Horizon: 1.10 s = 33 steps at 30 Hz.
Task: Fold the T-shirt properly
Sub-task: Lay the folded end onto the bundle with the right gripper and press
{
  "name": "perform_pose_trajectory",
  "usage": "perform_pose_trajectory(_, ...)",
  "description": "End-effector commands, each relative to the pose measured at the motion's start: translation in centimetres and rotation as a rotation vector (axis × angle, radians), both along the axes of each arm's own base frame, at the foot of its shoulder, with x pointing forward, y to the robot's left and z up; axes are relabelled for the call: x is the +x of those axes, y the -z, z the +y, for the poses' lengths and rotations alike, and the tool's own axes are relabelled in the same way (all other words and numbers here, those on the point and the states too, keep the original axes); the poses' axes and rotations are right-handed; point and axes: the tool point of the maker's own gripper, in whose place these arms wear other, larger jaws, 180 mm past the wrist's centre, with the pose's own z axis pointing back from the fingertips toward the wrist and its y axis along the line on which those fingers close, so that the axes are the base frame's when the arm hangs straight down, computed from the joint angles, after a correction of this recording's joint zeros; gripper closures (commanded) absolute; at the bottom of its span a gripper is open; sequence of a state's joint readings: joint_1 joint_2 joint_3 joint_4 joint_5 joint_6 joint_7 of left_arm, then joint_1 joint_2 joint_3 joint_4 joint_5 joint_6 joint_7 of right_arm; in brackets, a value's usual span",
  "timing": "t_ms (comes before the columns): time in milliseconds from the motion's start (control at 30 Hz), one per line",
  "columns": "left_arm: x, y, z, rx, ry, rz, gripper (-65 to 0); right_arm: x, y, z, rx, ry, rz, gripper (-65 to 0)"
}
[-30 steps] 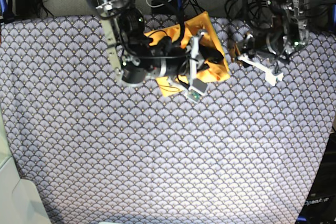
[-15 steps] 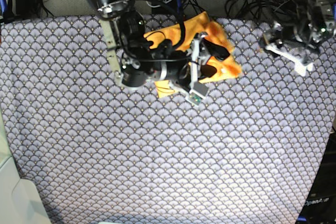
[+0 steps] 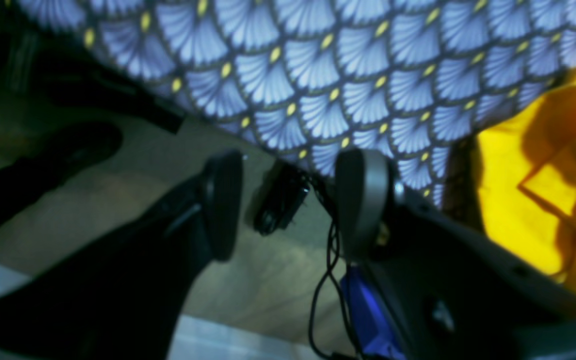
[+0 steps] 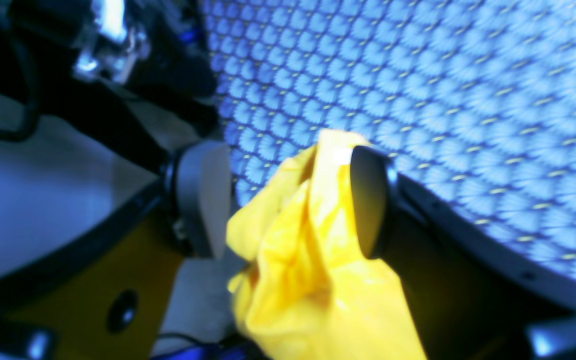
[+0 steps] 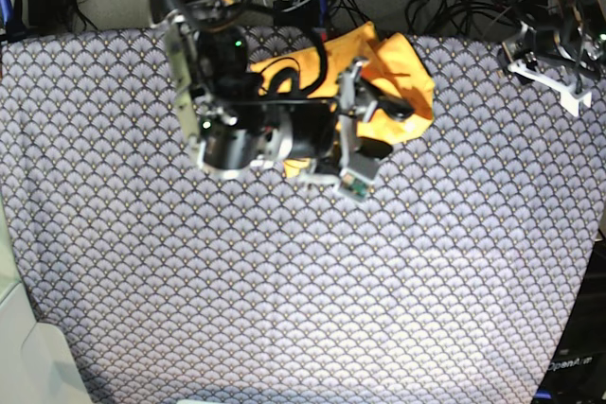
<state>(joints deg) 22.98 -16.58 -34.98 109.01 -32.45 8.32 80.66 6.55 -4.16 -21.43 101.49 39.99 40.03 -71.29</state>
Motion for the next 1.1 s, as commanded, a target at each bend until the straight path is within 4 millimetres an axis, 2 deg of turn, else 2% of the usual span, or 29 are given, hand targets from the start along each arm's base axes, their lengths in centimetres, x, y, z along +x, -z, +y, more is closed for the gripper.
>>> perform_pose_trajectory(0, 0.8, -0.9, 0.7, 0.031, 0.011, -0.032, -30.3, 0.8, -1.1, -0.4, 0.018, 0.007, -0.038, -31.3)
perform_pose_trajectory(133, 0.8, -1.1, 1.1, 0.045, 0.015, -0.031, -30.3, 1.0, 0.5, -2.5, -0.039, 0.021, -0.036, -16.3)
perform_pose_trajectory(233, 0.8, -1.2, 1.2, 0.046, 0.015, -0.032, -30.3, 0.5, 1.4, -2.9, -0.023, 0.036, -0.011, -6.2)
perform_pose_trajectory(300, 1.1, -1.3, 1.2, 0.047, 0.016, -0.04, -30.3, 0.1, 2.1, -2.8, -0.004, 0.046, 0.018, -2.5)
perform_pose_trajectory(500, 1.1, -1.3, 1.3, 0.05, 0.014, -0.038, -30.3, -1.7, 5.1, -2.8, 0.023, 0.073, 0.136, -1.9)
perform_pose_trajectory(600, 1.0, -1.9, 2.5, 0.07, -0.014, -0.05, -30.3, -2.3, 5.6, -3.0, 0.029, 0.078, 0.154, -1.9)
perform_pose_trajectory(667, 1.0, -2.4, 3.4, 0.081, -0.035, -0.063, -30.3, -3.1, 5.5, -2.5, 0.036, 0.06, 0.157, -1.9)
perform_pose_trajectory(833, 1.1, -3.2, 4.8, 0.111, -0.056, -0.077, -30.3, -6.3, 4.0, 0.6, 0.043, -0.094, 0.11, -1.9)
perform_pose_trajectory(1000, 1.0, -3.3, 5.2, 0.125, -0.059, -0.073, -30.3, -6.6, 3.5, 1.2, 0.032, -0.15, 0.075, -1.9)
perform_pose_trajectory(1067, 1.1, -3.7, 5.6, 0.136, -0.053, -0.075, -30.3, -6.5, 4.0, 0.4, 0.011, -0.148, 0.072, -1.9)
